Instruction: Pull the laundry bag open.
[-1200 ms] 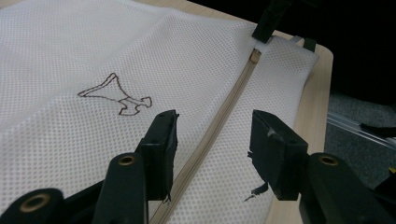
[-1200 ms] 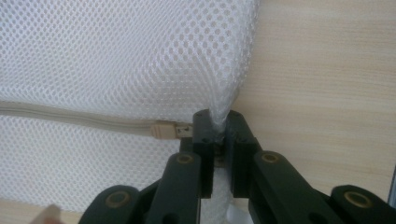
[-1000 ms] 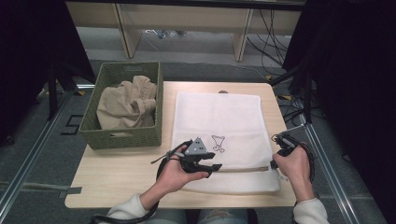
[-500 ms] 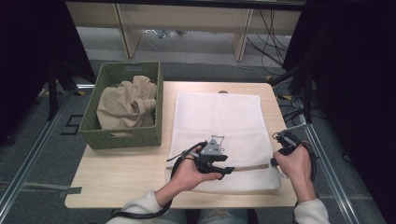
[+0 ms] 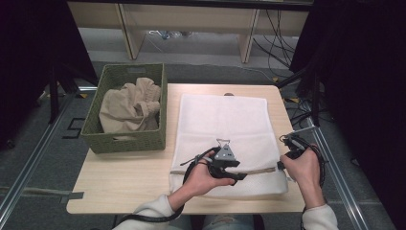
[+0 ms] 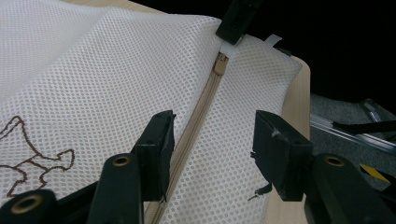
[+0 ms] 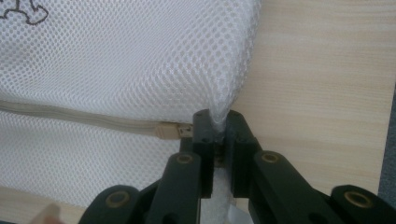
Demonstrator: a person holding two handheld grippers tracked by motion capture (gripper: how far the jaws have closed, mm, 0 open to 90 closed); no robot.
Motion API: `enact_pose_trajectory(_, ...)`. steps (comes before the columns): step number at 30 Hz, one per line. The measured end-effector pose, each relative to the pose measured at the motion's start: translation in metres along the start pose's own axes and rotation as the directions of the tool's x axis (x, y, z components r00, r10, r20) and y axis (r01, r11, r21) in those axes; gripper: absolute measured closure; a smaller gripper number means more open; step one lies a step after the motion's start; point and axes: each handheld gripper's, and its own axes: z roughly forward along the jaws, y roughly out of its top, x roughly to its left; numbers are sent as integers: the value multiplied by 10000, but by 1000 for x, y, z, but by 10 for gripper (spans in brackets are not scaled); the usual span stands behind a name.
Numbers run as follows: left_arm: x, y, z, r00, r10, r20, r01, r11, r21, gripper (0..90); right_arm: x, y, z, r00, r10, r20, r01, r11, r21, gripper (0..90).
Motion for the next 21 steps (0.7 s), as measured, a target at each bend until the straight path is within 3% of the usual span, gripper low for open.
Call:
enact_pose_trajectory(1, -1, 0, 1, 9999, -73, -81, 72, 9999, -69, 477, 4, -1, -2, 9991, 405, 88, -405, 9991, 86, 849)
enact_pose_trajectory(2, -1, 0, 2, 9998, 50, -170, -50, 10000, -12, 477, 1, 0, -2, 10000, 29, 38, -29, 10000, -65, 849)
enact_pose_trajectory(9, -3, 7, 12, 9998, 217, 51, -216, 9997, -99, 496, 6, -2, -8, 9999, -119, -17, 118, 9991, -407, 849)
enact_pose_trajectory(11, -3, 10, 13, 9996, 266, 63, -266, 9996, -42, 500, 11, -2, -12, 9992, 393, -36, -394, 9989, -248, 850)
enact_pose_trajectory(13, -4, 13, 17, 9995, 312, 37, -311, 9995, -48, 506, 9, -2, -11, 9999, -106, -26, 105, 9993, -360, 849)
enact_pose_trajectory(17, -6, 16, 24, 9999, 90, 113, -88, 9998, -183, 535, 10, -2, -11, 9998, -170, -78, 167, 9993, -345, 850)
enact_pose_trajectory(18, -7, 16, 25, 9999, 103, 92, -102, 9999, -101, 538, 13, -2, -12, 9998, 181, -109, -184, 9993, -339, 849)
enact_pose_trajectory(20, -8, 17, 29, 9996, 248, 110, -247, 9997, -44, 542, 14, -3, -14, 9998, 165, -85, -168, 9993, -335, 850)
enact_pose_trajectory(21, -9, 18, 31, 9997, 173, 193, -172, 9998, -67, 545, 11, -2, -14, 9995, -288, -122, 282, 9986, -458, 850)
